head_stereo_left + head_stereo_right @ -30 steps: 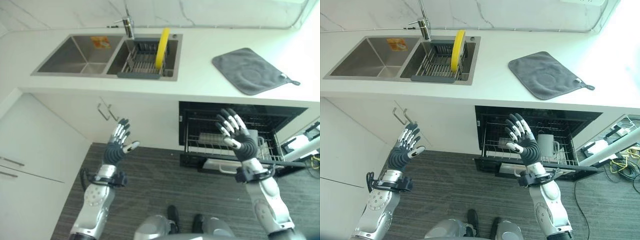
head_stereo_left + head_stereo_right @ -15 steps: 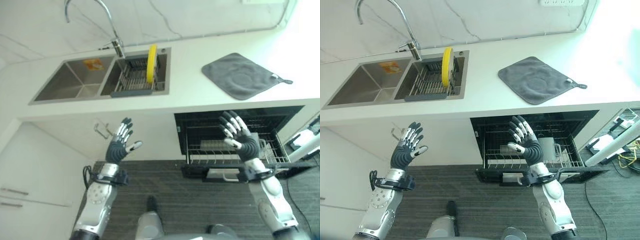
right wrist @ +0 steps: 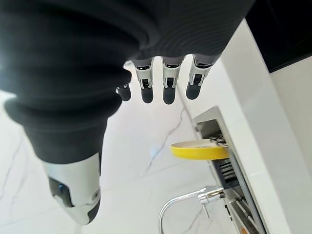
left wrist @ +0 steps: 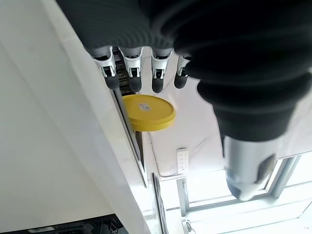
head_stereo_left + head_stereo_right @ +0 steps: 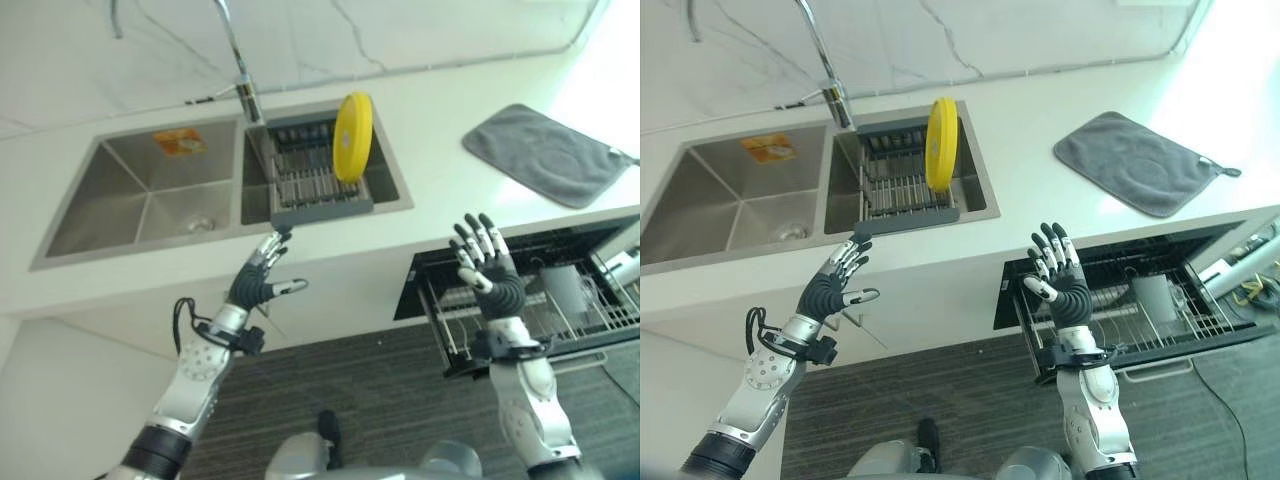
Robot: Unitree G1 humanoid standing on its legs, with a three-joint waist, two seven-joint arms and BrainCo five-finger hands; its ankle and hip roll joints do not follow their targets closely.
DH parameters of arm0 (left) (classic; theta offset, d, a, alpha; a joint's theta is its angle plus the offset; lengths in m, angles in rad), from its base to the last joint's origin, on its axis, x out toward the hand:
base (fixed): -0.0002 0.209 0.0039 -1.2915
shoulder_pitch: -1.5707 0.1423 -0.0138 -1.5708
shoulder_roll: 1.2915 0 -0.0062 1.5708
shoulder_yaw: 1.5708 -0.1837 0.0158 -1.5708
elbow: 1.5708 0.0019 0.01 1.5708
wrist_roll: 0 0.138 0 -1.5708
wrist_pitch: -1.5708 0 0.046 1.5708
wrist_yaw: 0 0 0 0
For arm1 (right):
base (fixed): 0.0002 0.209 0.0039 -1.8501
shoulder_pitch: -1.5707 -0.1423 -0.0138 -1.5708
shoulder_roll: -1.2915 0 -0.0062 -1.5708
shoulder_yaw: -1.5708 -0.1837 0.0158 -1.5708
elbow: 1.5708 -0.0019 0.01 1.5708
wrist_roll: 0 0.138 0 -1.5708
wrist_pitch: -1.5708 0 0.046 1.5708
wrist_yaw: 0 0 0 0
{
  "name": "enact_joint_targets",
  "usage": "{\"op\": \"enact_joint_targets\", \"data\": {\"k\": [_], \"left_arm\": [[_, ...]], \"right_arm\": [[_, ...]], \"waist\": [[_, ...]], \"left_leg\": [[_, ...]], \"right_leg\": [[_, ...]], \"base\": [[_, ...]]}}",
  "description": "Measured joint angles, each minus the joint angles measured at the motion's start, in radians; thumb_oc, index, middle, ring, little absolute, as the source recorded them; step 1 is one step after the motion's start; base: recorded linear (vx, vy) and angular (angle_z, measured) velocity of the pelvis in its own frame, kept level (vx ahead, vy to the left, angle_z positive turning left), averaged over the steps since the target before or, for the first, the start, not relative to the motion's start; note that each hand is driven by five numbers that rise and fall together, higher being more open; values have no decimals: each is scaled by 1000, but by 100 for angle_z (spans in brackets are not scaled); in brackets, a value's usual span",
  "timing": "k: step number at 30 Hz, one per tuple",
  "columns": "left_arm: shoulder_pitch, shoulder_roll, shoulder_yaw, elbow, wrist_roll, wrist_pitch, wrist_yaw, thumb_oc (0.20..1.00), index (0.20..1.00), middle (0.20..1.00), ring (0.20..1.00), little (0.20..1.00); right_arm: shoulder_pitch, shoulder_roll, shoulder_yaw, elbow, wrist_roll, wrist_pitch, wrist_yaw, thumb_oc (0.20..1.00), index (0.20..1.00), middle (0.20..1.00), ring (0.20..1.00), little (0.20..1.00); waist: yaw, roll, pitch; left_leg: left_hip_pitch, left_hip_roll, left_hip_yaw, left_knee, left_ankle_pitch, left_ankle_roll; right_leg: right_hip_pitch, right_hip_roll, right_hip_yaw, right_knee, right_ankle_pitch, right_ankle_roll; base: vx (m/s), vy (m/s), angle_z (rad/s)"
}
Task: Place the dishes in the dishwasher.
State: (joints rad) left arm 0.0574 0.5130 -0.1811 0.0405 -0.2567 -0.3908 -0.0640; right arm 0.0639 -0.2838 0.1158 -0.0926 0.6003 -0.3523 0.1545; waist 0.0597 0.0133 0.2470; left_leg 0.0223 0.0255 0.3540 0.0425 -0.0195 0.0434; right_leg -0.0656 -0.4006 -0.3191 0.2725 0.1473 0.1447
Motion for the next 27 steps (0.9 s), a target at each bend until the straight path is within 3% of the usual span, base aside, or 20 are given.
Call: {"op": "enact_joint_targets", "data": {"k": [3, 6, 7, 11, 17, 20, 22, 24, 27], "left_arm": [[11, -4, 26, -5, 3, 0, 30, 1000, 1000, 1000, 1000, 1000], [22, -12, 24, -37, 19, 1, 53, 1000, 1000, 1000, 1000, 1000], [21, -33, 21, -37, 38, -1, 63, 1000, 1000, 1000, 1000, 1000], [32, -54, 22, -37, 42, -2, 77, 1000, 1000, 1000, 1000, 1000], [54, -80, -13, -37, 43, -3, 123, 1000, 1000, 1000, 1000, 1000], [59, -90, -15, -35, 43, -6, 156, 1000, 1000, 1000, 1000, 1000], [84, -118, -16, -21, 79, -50, 189, 1000, 1000, 1000, 1000, 1000], [83, -118, -16, -31, 101, -77, 207, 1000, 1000, 1000, 1000, 1000], [67, -118, -17, -29, 120, -88, 235, 1000, 1000, 1000, 1000, 1000]], "right_arm": [[-8, -30, 13, 1, 1, 0, 12, 1000, 1000, 1000, 1000, 1000], [-10, -39, 40, 2, -3, -5, 12, 1000, 1000, 1000, 1000, 1000], [-10, -53, 43, 9, -3, -6, 6, 1000, 1000, 1000, 1000, 1000], [-12, -89, 43, 5, -3, -14, -17, 1000, 1000, 1000, 1000, 1000], [-9, -121, 26, 5, -14, -27, -85, 1000, 1000, 1000, 1000, 1000], [-12, -141, 34, 5, -36, -11, -65, 1000, 1000, 1000, 1000, 1000], [-15, -135, 37, 7, -41, -8, -62, 1000, 1000, 1000, 1000, 1000], [-32, -134, 41, 5, -74, -13, -64, 1000, 1000, 1000, 1000, 1000], [-40, -136, 52, 5, -113, -13, -66, 1000, 1000, 1000, 1000, 1000]], "waist": [[-1, -2, 0], [2, -17, -2], [-2, 0, -4], [0, 7, -7], [-11, 52, -36], [3, 45, -38], [20, 18, -36], [21, 19, -39], [30, 30, -41]], "left_leg": [[9, 25, 46, -15, 1, -1], [9, 11, 68, -4, -1, -9], [9, 24, 68, -6, 6, -20], [12, 69, 68, -6, 16, -57], [6, 99, 64, -1, 31, -72], [-44, 100, -24, 103, 29, -74], [-99, 97, -182, 223, 12, -82], [-118, 107, -212, 107, 20, -95], [-146, 135, -199, 26, 41, -100]], "right_leg": [[11, 111, -54, -5, -141, 15], [55, 142, -76, -110, -186, -2], [66, 161, -79, -140, -173, -10], [94, 219, -78, -209, -166, -39], [75, 251, -68, -191, -186, -67], [9, 226, -24, -85, -244, -81], [46, 209, 12, -101, -250, -96], [54, 215, 14, -124, -246, -95], [76, 216, 14, -132, -239, -89]], "base": [[-58, -25, -71], [-36, -110, -31], [-35, -151, -7], [-17, -148, -8], [-13, -122, -8], [56, -58, -34], [196, 139, -38], [141, 191, -7], [72, 177, -8]]}}
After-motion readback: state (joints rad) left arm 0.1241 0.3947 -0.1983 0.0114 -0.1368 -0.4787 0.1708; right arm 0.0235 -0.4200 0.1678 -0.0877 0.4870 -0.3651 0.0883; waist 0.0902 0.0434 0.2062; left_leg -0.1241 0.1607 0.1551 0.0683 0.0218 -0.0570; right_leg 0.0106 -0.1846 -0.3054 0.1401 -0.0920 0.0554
